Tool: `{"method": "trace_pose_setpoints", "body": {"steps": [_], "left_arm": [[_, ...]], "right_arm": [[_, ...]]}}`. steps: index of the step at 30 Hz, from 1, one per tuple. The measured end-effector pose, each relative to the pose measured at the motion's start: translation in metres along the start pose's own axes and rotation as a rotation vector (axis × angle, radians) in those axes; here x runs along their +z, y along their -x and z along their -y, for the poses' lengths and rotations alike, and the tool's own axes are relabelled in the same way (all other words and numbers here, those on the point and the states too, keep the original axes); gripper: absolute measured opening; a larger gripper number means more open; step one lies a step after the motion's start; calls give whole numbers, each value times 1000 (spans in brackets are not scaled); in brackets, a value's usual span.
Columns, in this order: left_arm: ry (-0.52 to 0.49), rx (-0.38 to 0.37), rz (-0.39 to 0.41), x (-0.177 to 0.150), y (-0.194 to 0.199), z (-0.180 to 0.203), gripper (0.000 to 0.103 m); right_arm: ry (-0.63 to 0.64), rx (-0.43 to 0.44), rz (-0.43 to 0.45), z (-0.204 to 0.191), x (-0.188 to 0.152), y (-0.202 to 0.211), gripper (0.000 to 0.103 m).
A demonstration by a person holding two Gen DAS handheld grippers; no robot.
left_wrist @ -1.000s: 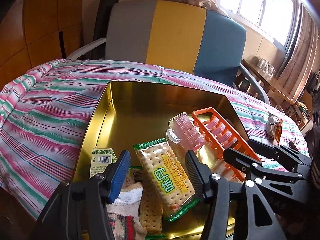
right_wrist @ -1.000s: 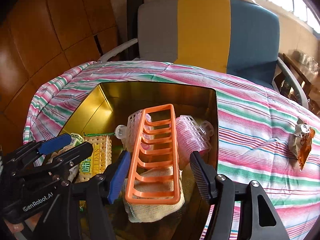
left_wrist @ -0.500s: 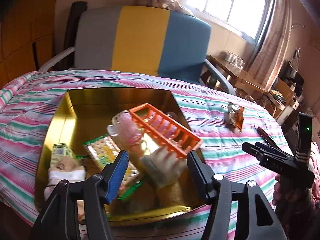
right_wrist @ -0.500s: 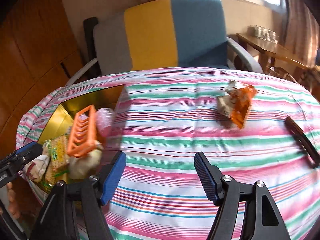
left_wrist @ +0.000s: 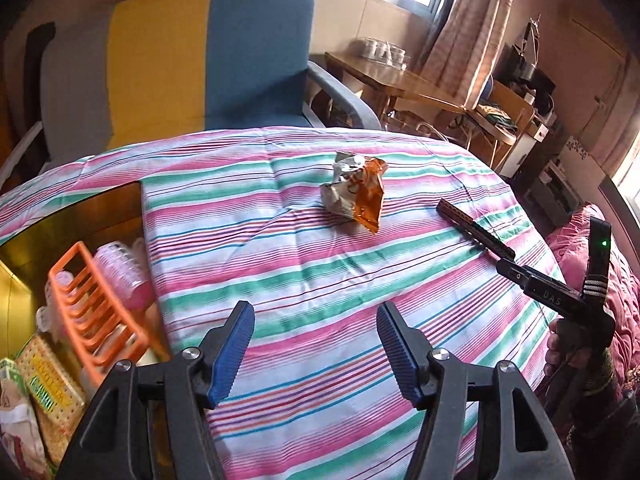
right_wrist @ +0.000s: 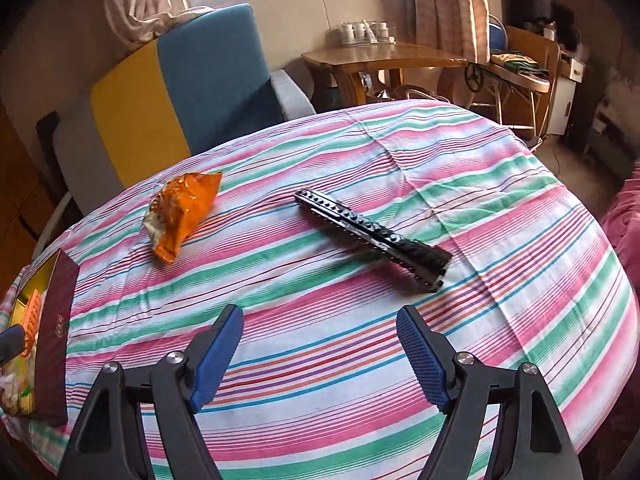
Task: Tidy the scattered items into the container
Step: 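Withdraw both tools toward the snack bag and brown rail piece, then grasp the orange-white snack bag with the left tool while the right tool grasps the brown rail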
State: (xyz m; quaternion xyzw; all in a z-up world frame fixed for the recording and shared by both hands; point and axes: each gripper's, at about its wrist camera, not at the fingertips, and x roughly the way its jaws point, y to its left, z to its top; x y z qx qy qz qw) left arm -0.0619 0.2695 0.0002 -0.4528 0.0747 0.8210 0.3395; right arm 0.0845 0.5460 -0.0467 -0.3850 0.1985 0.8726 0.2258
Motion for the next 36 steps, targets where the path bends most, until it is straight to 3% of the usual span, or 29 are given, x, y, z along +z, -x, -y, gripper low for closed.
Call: {"method": "trace_pose_setpoints", "body": {"steps": [3,7,13,16,21,28,30,36], "left_arm": [[-53,-28,-28,25,-24,24,72],[-126,-22,-26,59,-51,51,72],[-217,-4,-47,105,-99,69,73],[-251,5,-77,118,-125,71,81],[-276,-21,-121,129,-159,67,82],[-287,22,-200,126,-195,67,80],[-271,37,-226,119,-200,64,71],[-245,45,-217,96,-184,55,65]], "right_arm": [[1,-1,8,11,5,-3,82],[18,2,35,15,13,-3,83],[71,-5,55,25,21,-5,84],[94,-13,70,29,24,-5,84],[150,-24,95,34,34,-3,84],[258,-2,63,36,55,-19,84],[295,-3,23,34,59,-31,84],[351,7,-128,30,60,-73,80]]}}
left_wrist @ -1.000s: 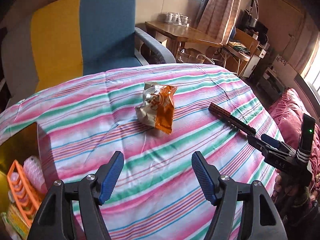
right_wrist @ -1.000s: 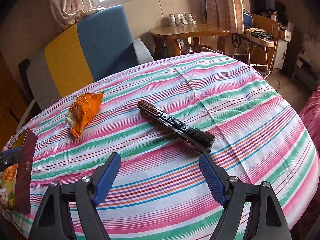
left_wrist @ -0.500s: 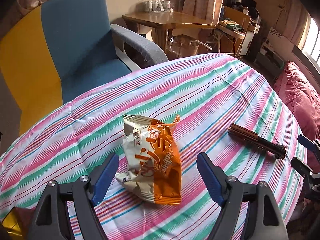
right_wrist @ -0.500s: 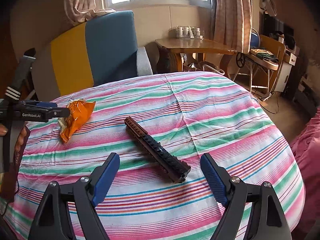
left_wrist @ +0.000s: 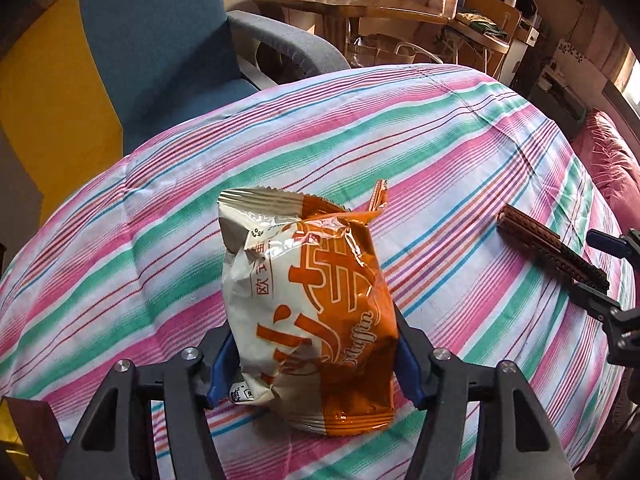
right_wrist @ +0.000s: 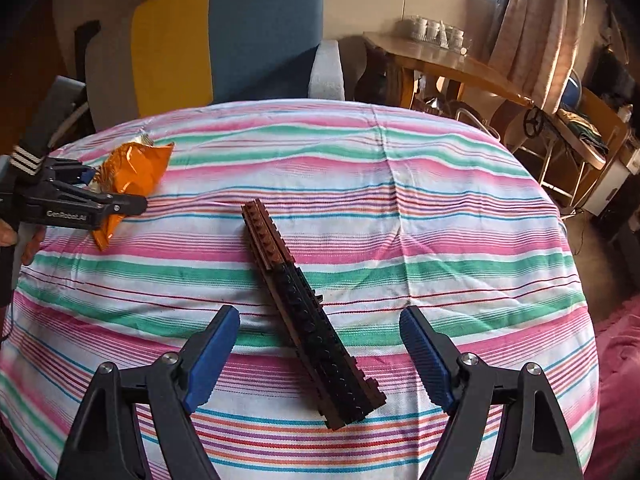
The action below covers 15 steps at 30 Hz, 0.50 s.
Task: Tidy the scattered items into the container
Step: 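Grasp the orange-white snack bag with the left tool while the right tool grasps the brown rail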
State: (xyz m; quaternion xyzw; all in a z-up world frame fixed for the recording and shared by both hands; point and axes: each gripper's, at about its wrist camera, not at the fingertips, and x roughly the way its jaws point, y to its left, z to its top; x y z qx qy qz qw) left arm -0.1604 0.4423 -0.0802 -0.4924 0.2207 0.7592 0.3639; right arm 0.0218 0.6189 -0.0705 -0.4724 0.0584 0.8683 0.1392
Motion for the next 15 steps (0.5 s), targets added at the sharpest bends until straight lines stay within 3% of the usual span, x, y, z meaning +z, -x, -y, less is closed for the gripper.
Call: {"method": "trace_pose_setpoints", "body": {"steps": [2,3,7,12,15], "left_arm": [[17,-5,-7,-13,6,-2,65],[29,-11,-10,-21,10,-3,65],[78,-34,-24,-53,27,-7,65],[141,-41,-28,-101,52,-6,65],[179,-43,-19,-130,68,-6,65]], "right_arm": [[-6,-33,-44,0,-3,-10,68],[-21,-26,-45,0,-5,-11,53],[-60,-11,-45,-4,-13,-8,35],[-71,39,-25,-32,-22,7,23],[-60,82,-23,-60,-31,17,23]]}}
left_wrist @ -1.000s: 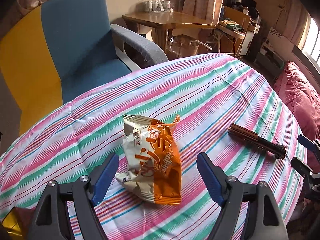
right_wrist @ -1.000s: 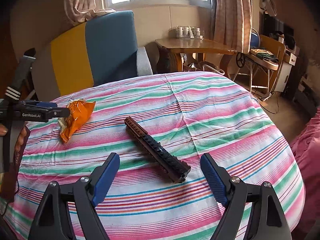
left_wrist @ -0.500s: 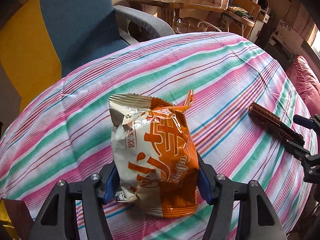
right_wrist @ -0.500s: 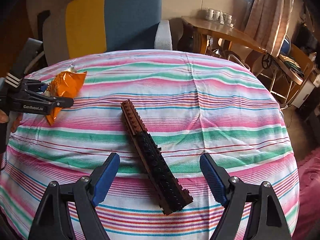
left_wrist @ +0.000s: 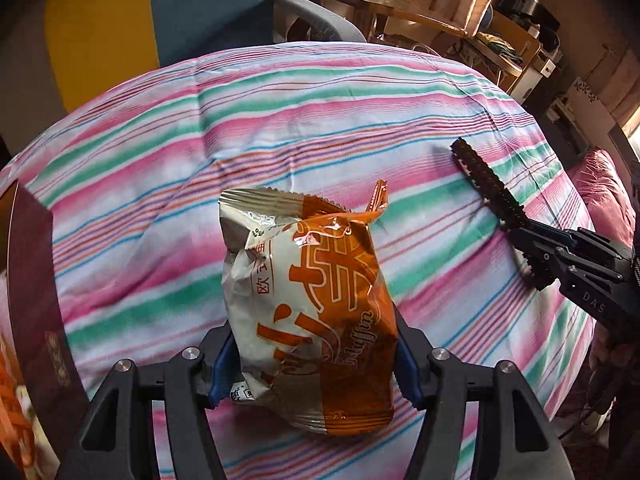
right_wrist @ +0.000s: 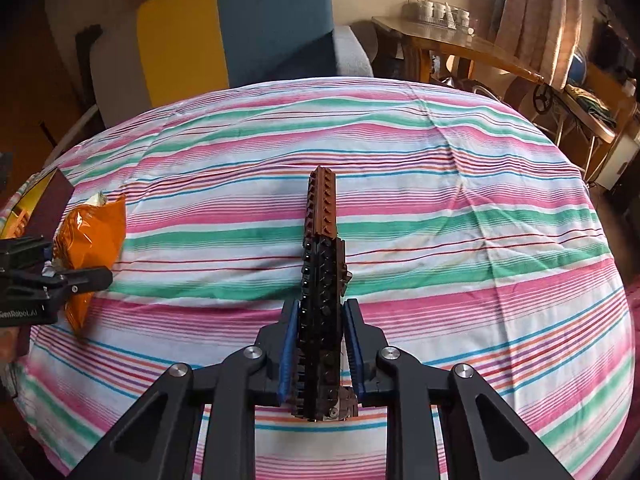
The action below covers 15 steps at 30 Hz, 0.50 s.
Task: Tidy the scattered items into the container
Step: 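Grasp the orange-white snack bag with the left tool while the right tool grasps the brown rail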
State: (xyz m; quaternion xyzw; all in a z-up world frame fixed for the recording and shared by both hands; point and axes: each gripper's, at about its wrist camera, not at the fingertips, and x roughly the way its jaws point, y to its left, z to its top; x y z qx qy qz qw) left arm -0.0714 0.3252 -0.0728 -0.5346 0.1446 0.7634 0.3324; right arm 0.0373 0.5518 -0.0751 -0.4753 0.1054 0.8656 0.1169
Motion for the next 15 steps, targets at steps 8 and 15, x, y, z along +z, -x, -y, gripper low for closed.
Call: {"method": "trace_pose_setpoints", "body": {"steps": [8,15], "left_arm": [[69,-11,15,-63,30,-16,65],[58,-103,55,-94,48,-13,71]], "right_arm": [[-30,129,-18,-70,-36,12,23],[-74,203,-27,-109,-71,28,29]]}}
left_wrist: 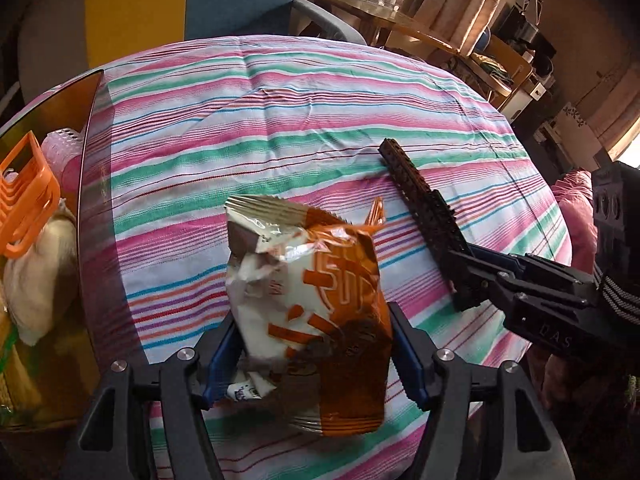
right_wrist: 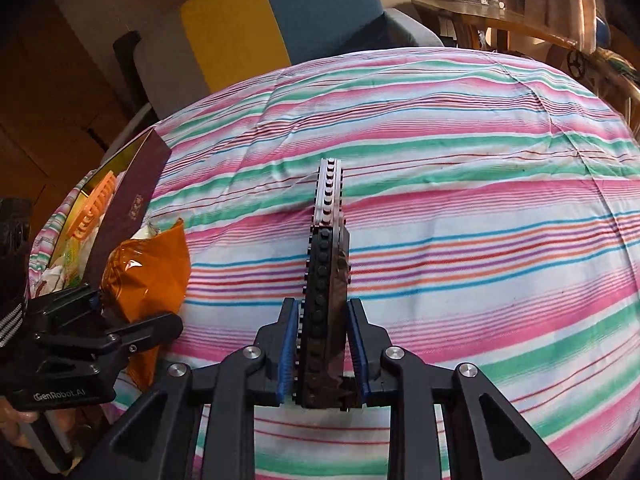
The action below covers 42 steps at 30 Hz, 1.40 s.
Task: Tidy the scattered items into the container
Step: 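Grasp the orange-white snack bag with the left tool while the right tool grasps the brown rail, then lift the snack bag and rail piece and carry both toward the gold tray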
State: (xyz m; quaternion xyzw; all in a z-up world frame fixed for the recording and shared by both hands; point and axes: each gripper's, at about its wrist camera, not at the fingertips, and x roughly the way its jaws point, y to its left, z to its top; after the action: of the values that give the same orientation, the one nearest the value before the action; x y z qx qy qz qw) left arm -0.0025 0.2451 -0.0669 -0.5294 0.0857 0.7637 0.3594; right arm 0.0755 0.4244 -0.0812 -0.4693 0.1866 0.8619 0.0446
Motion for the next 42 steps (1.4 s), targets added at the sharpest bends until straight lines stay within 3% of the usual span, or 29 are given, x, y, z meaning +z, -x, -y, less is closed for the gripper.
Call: {"method": "trace_pose_setpoints", "body": {"steps": [3,6,9,15,17,23,29,33,35,37,42], "left_arm": [[-25,-43,43,-5,11,2,72],[-50,-66,73,-7,18,3,72],[-76,-49,76,-4,17,6,73],[-83,-7,82,11,6,9,77],[-110,39,83,14,2,13,78],[-152,115,104,21,-6,13,82],[-94,81,81,21,-13,4,82],[-19,40,46,20,-22,-6,84],[-47,64,57,17,-24,-2,84],[-76,95,66,14,-27,3,83],[-102,147,84,9,-33,11,86]], "right_arm": [[-8,9,18,-7,-13,9,44],[-17,10,42,-13,-25,19,47],[-27,-24,75,-10,-28,29,48],[-61,-57,96,-2,-27,34,62],[-77,-57,97,0,-26,33,68],[-66,-97,100,-2,-18,24,72],[-29,-139,99,-7,-2,10,72],[-10,-166,89,-11,4,0,69],[7,-173,76,-14,4,-5,61],[43,-205,52,-18,2,-12,38],[65,-225,76,-17,-5,-12,26]]}}
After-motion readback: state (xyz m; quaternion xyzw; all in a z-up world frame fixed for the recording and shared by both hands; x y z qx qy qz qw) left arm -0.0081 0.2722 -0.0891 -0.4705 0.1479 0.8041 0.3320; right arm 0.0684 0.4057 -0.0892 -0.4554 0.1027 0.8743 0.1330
